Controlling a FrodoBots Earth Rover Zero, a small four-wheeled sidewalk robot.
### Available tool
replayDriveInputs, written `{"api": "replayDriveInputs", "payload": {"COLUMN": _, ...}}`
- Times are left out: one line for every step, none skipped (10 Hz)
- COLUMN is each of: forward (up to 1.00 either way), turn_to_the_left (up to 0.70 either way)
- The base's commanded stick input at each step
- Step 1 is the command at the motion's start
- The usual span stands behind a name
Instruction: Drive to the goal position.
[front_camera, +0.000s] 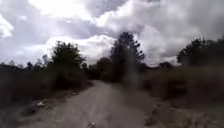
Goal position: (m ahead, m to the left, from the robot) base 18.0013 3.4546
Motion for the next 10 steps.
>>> {"api": "replayDriveInputs", "payload": {"forward": 0.59, "turn_to_the_left": 0.03}}
{"api": "replayDriveInputs", "payload": {"forward": 0.59, "turn_to_the_left": 0.13}}
{"api": "replayDriveInputs", "payload": {"forward": 0.59, "turn_to_the_left": 0.15}}
{"api": "replayDriveInputs", "payload": {"forward": 0.59, "turn_to_the_left": 0.15}}
{"api": "replayDriveInputs", "payload": {"forward": 0.59, "turn_to_the_left": 0.15}}
{"api": "replayDriveInputs", "payload": {"forward": 0.59, "turn_to_the_left": 0.15}}
{"api": "replayDriveInputs", "payload": {"forward": 0.59, "turn_to_the_left": 0.15}}
{"api": "replayDriveInputs", "payload": {"forward": 0.59, "turn_to_the_left": 0.15}}
{"api": "replayDriveInputs", "payload": {"forward": 0.59, "turn_to_the_left": 0.13}}
{"api": "replayDriveInputs", "payload": {"forward": 0.59, "turn_to_the_left": 0.03}}
